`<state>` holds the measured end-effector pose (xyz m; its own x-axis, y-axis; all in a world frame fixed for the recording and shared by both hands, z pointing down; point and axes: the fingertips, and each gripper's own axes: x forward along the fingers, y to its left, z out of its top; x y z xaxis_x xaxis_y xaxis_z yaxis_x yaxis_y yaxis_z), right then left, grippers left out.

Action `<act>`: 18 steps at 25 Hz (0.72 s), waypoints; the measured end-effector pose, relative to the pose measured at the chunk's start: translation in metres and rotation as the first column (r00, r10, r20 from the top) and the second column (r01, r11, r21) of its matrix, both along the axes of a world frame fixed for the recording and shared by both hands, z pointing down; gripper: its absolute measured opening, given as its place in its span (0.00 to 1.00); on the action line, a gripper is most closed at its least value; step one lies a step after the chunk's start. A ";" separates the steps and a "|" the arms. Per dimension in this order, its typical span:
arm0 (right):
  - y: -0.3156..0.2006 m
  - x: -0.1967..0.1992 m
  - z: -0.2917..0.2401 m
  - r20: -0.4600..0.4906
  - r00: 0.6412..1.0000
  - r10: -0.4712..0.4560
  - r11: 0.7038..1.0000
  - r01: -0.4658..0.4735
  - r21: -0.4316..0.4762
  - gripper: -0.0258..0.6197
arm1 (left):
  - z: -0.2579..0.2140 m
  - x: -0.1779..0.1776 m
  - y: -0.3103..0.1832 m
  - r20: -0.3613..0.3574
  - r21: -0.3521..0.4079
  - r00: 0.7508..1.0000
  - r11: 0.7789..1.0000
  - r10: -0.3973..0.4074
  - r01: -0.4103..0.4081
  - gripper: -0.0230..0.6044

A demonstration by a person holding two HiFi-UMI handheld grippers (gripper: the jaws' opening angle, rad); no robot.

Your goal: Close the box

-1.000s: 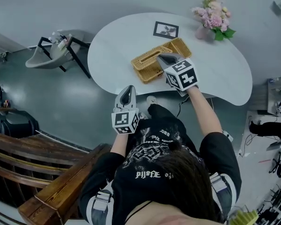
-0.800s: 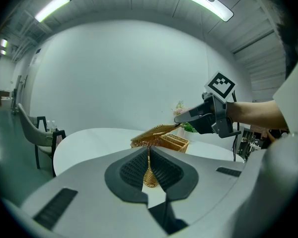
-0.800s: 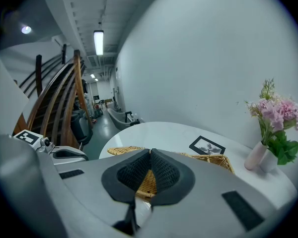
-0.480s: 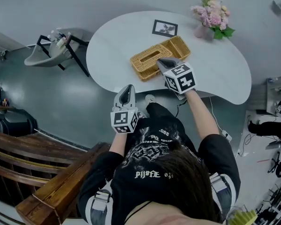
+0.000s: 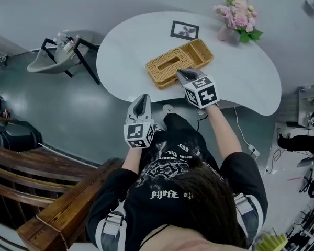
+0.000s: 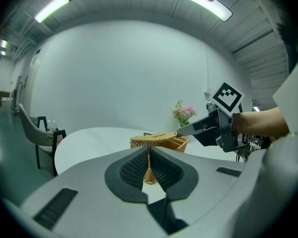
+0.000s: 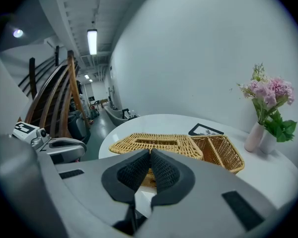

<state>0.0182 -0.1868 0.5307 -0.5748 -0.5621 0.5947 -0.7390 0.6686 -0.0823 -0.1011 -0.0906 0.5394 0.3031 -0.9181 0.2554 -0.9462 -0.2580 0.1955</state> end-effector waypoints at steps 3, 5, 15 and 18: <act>0.000 0.001 0.007 0.009 1.000 0.006 1.000 -0.006 -0.013 0.10 | 0.000 0.000 -0.001 0.000 0.001 1.000 1.000 -0.003 0.003 0.08; 0.003 0.002 0.013 0.015 1.000 0.011 1.000 -0.011 -0.028 0.10 | 0.000 0.000 0.000 0.002 -0.001 1.000 1.000 -0.002 0.002 0.08; 0.006 0.006 0.034 0.022 0.999 0.042 0.999 -0.041 -0.036 0.10 | 0.003 0.001 -0.003 0.000 -0.008 1.000 1.000 0.011 -0.011 0.08; 0.006 0.007 0.040 0.021 0.999 0.050 0.998 -0.050 -0.035 0.10 | 0.003 0.003 -0.006 0.000 -0.007 1.000 1.000 0.013 -0.013 0.08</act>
<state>0.0253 -0.1806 0.5710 -0.5595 -0.5698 0.6019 -0.7692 0.6274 -0.1211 -0.0985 -0.0970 0.5424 0.3153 -0.9121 0.2621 -0.9427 -0.2691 0.1974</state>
